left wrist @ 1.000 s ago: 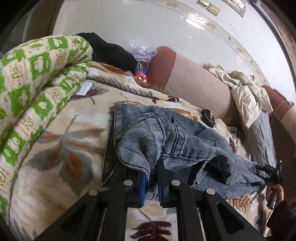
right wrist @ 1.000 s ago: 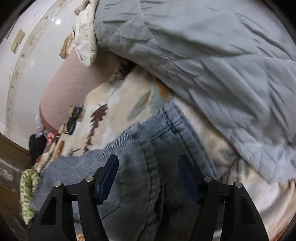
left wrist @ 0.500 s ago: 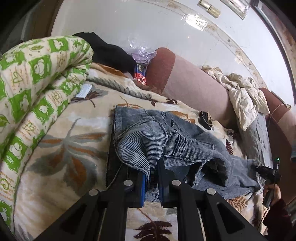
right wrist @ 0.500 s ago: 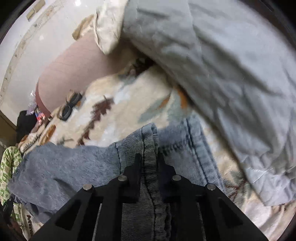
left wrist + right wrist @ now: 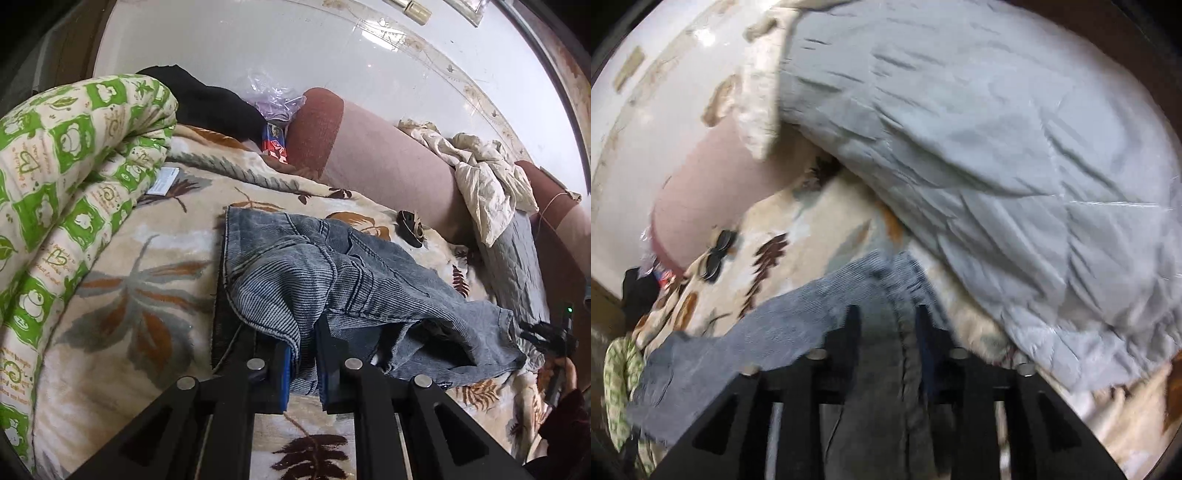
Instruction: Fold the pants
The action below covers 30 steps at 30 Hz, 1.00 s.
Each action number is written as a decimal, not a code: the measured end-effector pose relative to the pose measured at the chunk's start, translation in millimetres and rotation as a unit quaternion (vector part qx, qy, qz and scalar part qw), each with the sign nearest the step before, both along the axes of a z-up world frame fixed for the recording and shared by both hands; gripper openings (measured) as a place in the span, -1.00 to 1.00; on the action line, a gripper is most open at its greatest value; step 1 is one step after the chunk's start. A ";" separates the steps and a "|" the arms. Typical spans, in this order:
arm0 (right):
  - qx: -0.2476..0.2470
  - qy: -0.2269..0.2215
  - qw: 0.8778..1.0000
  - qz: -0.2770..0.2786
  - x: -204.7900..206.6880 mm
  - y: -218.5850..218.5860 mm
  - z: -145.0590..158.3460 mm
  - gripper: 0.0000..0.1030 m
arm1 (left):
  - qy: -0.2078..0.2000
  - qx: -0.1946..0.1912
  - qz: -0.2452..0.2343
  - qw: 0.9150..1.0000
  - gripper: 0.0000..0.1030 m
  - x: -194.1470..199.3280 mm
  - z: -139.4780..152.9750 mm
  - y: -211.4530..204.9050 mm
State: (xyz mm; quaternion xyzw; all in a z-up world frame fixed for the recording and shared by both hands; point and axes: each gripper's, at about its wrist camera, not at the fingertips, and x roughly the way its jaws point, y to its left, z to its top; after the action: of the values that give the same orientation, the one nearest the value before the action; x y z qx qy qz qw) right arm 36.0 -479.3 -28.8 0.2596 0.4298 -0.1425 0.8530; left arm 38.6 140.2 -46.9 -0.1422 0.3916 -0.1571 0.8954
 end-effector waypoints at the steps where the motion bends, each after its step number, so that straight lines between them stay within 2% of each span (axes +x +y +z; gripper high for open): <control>1: 0.004 0.006 1.000 0.010 -5.7 5.9 1.9 -0.10 | 0.000 -0.001 0.000 1.000 -0.74 -0.3 0.2 0.2; 5: 0.002 0.031 0.999 0.029 -28.0 25.3 1.9 -0.10 | 0.002 -0.006 0.004 1.000 -0.74 -1.2 1.0 0.7; 8: 0.010 0.025 0.999 0.035 -35.8 28.1 -0.7 -0.10 | 0.003 -0.008 0.006 1.000 -0.74 -2.4 1.8 -0.4; 13: -0.038 -0.012 0.997 0.069 -35.0 56.7 10.2 -0.10 | 0.003 -0.010 0.012 1.000 -0.74 -2.3 2.6 -0.7; 17: -0.056 0.035 0.990 0.123 -12.7 88.7 -7.4 -0.10 | 0.001 -0.006 0.012 1.000 -0.74 -2.8 5.4 -2.2; 18: -0.062 0.062 0.986 0.139 -6.6 97.0 -17.7 -0.10 | 0.000 -0.005 0.010 1.000 -0.74 -3.5 6.3 -2.6; 21: -0.076 0.120 0.975 0.169 -2.9 103.3 -41.5 -0.12 | -0.010 0.011 -0.004 1.000 -0.74 -7.8 12.5 -3.1; 23: -0.086 0.125 0.971 0.186 -5.5 106.2 -42.1 -0.13 | -0.020 0.031 -0.018 0.999 -0.74 -12.3 17.6 -4.6; 25: -0.075 0.133 0.969 0.193 -10.0 102.3 -42.5 -0.14 | -0.026 0.055 -0.036 0.998 -0.74 -18.1 18.8 -6.2; 27: -0.078 0.132 0.967 0.202 -13.5 100.7 -43.8 -0.20 | -0.021 0.089 -0.048 0.995 -0.72 -23.2 14.1 -7.9; 30: -0.082 0.141 0.965 0.204 -12.7 102.8 -38.3 -0.20 | 0.002 0.116 -0.047 0.992 -0.71 -22.7 0.8 -3.8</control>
State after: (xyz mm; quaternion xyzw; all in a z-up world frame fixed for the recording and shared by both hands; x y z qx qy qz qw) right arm 23.2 -376.5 -67.0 0.0734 0.5760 -0.0353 0.8134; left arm 15.8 136.3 -46.1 -0.0187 0.4152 -0.1522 0.8967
